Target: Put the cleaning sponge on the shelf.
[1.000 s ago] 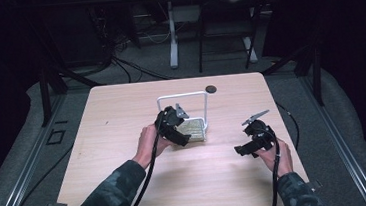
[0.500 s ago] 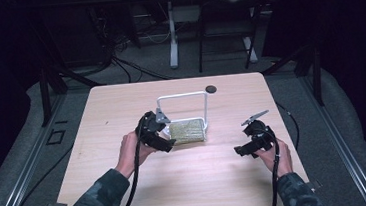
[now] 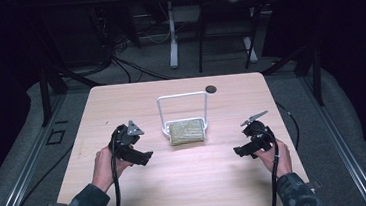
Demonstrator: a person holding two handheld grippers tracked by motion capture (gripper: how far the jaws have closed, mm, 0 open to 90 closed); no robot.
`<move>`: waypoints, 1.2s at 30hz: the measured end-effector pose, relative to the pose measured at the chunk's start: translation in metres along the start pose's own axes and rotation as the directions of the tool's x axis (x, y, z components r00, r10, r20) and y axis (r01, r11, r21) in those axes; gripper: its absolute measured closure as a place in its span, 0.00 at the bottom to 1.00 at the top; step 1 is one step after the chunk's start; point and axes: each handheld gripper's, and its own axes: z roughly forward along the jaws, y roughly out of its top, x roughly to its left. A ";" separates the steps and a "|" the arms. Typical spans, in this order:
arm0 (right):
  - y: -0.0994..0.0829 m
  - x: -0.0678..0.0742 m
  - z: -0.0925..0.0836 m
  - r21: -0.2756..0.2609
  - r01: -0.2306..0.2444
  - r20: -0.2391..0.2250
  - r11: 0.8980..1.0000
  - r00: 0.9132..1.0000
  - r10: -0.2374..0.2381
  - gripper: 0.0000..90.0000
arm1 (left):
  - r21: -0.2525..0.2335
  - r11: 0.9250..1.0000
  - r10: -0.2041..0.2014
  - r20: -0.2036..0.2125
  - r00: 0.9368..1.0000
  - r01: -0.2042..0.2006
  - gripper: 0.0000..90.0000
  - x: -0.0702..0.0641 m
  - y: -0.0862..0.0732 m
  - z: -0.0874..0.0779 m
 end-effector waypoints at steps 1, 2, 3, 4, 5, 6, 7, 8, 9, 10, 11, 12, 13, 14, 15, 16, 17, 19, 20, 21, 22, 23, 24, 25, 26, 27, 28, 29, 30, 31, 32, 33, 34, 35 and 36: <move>0.000 0.000 0.000 0.000 -0.002 -0.002 1.000 1.000 0.002 0.09 | 0.006 1.000 -0.009 0.005 1.000 0.008 0.07 0.001 -0.004 -0.001; 0.000 0.000 0.000 0.000 -0.002 -0.002 1.000 1.000 0.002 0.09 | 0.007 1.000 -0.014 0.001 1.000 0.014 0.07 0.002 -0.008 -0.002; 0.000 0.001 0.000 -0.003 -0.003 -0.003 1.000 1.000 0.003 0.09 | 0.012 1.000 -0.022 0.000 1.000 0.022 0.06 0.003 -0.011 -0.002; 0.000 0.001 0.000 -0.004 -0.003 -0.003 1.000 1.000 0.003 0.09 | 0.014 0.999 -0.033 0.002 0.999 0.033 0.06 0.003 -0.015 -0.003; 0.000 0.001 0.001 -0.003 -0.003 -0.003 1.000 1.000 0.003 0.09 | 0.016 0.999 -0.037 -0.001 0.999 0.037 0.05 0.004 -0.018 -0.003; 0.000 0.001 0.001 -0.003 -0.005 -0.006 1.000 1.000 0.005 0.09 | 0.019 0.998 -0.052 0.000 0.999 0.052 0.05 0.005 -0.023 -0.004; 0.000 0.001 0.001 0.004 0.003 -0.001 1.000 1.000 -0.003 0.09 | 0.022 0.998 -0.056 0.000 0.998 0.056 0.04 0.006 -0.025 -0.004; 0.000 0.001 0.001 0.005 0.005 -0.001 1.000 1.000 -0.005 0.09 | 0.025 0.998 -0.064 0.002 0.998 0.064 0.04 0.006 -0.030 -0.004; 0.000 0.001 0.001 0.007 0.008 -0.002 1.000 1.000 -0.008 0.09 | 0.034 0.997 -0.070 0.002 0.998 0.069 0.04 0.007 -0.033 -0.004; 0.000 0.002 0.001 0.007 0.006 -0.004 1.000 1.000 -0.006 0.09 | 0.036 0.997 -0.072 0.001 0.997 0.072 0.03 0.007 -0.036 -0.003; 0.000 0.002 0.001 0.008 0.005 -0.004 1.000 1.000 -0.005 0.09 | 0.038 0.996 -0.085 0.003 0.996 0.084 0.03 0.007 -0.040 -0.003; 0.000 0.002 0.001 0.008 0.005 -0.004 1.000 1.000 -0.005 0.09 | 0.038 0.996 -0.085 0.003 0.996 0.084 0.02 0.007 -0.040 -0.003; 0.000 0.002 0.002 0.011 0.006 -0.003 1.000 1.000 -0.006 0.09 | 0.043 0.995 -0.094 0.004 0.996 0.094 0.02 0.008 -0.045 -0.002; 0.000 0.002 0.002 0.012 0.007 -0.004 1.000 1.000 -0.007 0.10 | 0.048 0.993 -0.109 0.005 0.994 0.109 0.01 0.009 -0.052 -0.001; 0.000 0.001 0.002 0.019 0.009 -0.005 1.000 1.000 -0.009 0.09 | 0.056 0.992 -0.113 0.003 0.994 0.113 0.01 0.010 -0.055 0.000; 0.000 0.002 0.003 0.018 0.009 -0.003 1.000 1.000 -0.009 0.09 | 0.056 0.992 -0.113 0.003 0.994 0.113 0.01 0.010 -0.055 0.000; 0.000 0.002 0.003 0.019 0.009 -0.001 1.000 1.000 -0.009 0.09 | 0.067 0.990 -0.124 0.002 0.992 0.124 0.01 0.011 -0.060 0.000; 0.000 0.001 0.003 0.025 0.015 -0.001 1.000 1.000 -0.015 0.09 | 0.070 0.988 -0.139 0.000 0.990 0.139 0.01 0.014 -0.065 0.001; 0.000 0.001 0.003 0.027 0.020 0.000 0.999 1.000 -0.020 0.09 | 0.069 0.987 -0.143 -0.003 0.990 0.143 0.01 0.015 -0.066 0.002; 0.000 0.001 0.003 0.025 0.019 -0.002 0.999 1.000 -0.019 0.09 | 0.070 0.987 -0.146 -0.002 0.989 0.146 0.00 0.016 -0.067 0.002; 0.000 0.001 0.004 0.025 0.015 -0.002 1.000 1.000 -0.015 0.09 | 0.073 0.987 -0.144 0.000 0.990 0.144 0.00 0.017 -0.068 0.004; -0.001 0.001 0.004 0.028 0.015 0.000 0.999 1.000 -0.015 0.10 | 0.073 0.987 -0.144 0.000 0.990 0.144 0.00 0.017 -0.068 0.004; -0.001 0.001 0.004 0.029 0.016 -0.002 0.999 1.000 -0.016 0.10 | 0.083 0.987 -0.137 -0.004 0.991 0.137 0.00 0.018 -0.068 0.006; -0.001 0.001 0.005 0.030 0.019 -0.001 0.999 1.000 -0.019 0.10 | 0.085 0.987 -0.134 -0.005 0.991 0.134 0.00 0.019 -0.068 0.008; -0.001 0.000 0.006 0.032 0.019 -0.002 0.999 1.000 -0.019 0.10 | 0.090 0.987 -0.136 -0.004 0.991 0.136 0.00 0.019 -0.069 0.010; -0.001 0.000 0.006 0.032 0.019 -0.002 0.999 1.000 -0.019 0.10 | 0.090 0.987 -0.136 -0.004 0.991 0.136 0.00 0.019 -0.069 0.010; -0.002 0.000 0.006 0.036 0.020 -0.002 0.999 1.000 -0.020 0.10 | 0.099 0.986 -0.134 -0.005 0.991 0.134 0.00 0.020 -0.069 0.011; -0.002 0.000 0.006 0.038 0.021 -0.002 0.999 1.000 -0.021 0.10 | 0.101 0.986 -0.134 -0.005 0.991 0.133 0.00 0.020 -0.069 0.012; -0.002 0.000 0.006 0.038 0.019 -0.001 0.999 1.000 -0.019 0.10 | 0.104 0.986 -0.130 -0.005 0.991 0.130 0.00 0.020 -0.069 0.013; -0.002 0.000 0.006 0.038 0.019 -0.001 0.999 1.000 -0.019 0.10 | 0.104 0.986 -0.130 -0.005 0.991 0.130 0.00 0.020 -0.069 0.013; -0.002 0.000 0.006 0.038 0.022 0.000 0.999 1.000 -0.022 0.10 | 0.104 0.986 -0.129 -0.008 0.992 0.129 0.00 0.020 -0.070 0.014; -0.002 0.000 0.007 0.039 0.026 0.001 0.999 1.000 -0.026 0.10 | 0.109 0.986 -0.126 -0.003 0.992 0.125 0.00 0.020 -0.070 0.015; -0.002 0.000 0.007 0.040 0.025 0.004 0.999 1.000 -0.025 0.10 | 0.110 0.986 -0.124 -0.003 0.992 0.124 0.00 0.020 -0.070 0.015; -0.002 0.001 0.007 0.041 0.025 0.004 0.999 1.000 -0.025 0.10 | 0.114 0.986 -0.123 -0.001 0.992 0.123 0.00 0.019 -0.070 0.016; -0.002 0.001 0.007 0.037 0.027 0.002 0.999 1.000 -0.027 0.10 | 0.115 0.986 -0.121 -0.003 0.993 0.121 0.00 0.019 -0.070 0.017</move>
